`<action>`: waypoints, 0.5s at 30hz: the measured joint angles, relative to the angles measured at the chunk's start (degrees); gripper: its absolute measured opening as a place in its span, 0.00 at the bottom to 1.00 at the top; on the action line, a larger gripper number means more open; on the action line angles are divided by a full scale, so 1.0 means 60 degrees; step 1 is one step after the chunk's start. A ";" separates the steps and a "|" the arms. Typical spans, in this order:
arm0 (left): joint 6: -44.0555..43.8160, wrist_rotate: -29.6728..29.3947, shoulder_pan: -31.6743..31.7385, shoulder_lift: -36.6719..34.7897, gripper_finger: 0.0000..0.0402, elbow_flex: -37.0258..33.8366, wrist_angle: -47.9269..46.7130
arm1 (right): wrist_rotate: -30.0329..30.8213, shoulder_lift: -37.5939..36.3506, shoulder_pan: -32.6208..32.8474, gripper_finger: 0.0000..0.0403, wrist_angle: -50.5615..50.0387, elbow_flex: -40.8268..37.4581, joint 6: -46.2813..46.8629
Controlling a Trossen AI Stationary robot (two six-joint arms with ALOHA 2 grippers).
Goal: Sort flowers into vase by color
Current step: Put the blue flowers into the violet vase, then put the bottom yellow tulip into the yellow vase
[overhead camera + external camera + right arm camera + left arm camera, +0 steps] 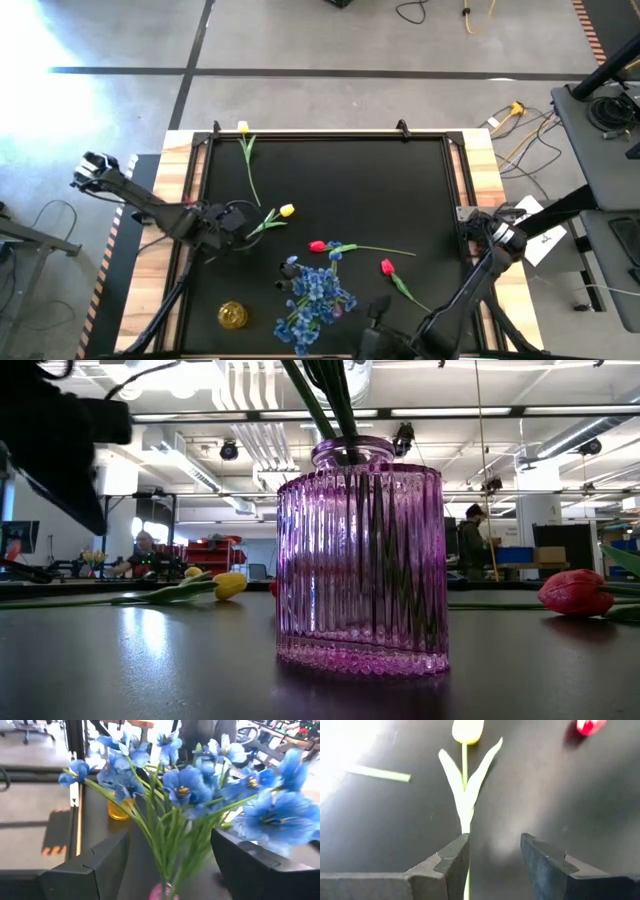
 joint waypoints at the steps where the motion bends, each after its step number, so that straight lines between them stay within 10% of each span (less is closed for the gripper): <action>1: 0.0279 -0.0001 0.0215 0.0020 0.40 -0.0122 0.0406 | -0.0004 0.0001 0.0003 0.67 -0.0440 0.0209 0.0055; 15: 0.3800 0.0766 0.2819 0.0810 0.40 -0.1537 0.4088 | -0.0089 0.0001 0.0003 0.67 -0.5669 0.2470 0.3675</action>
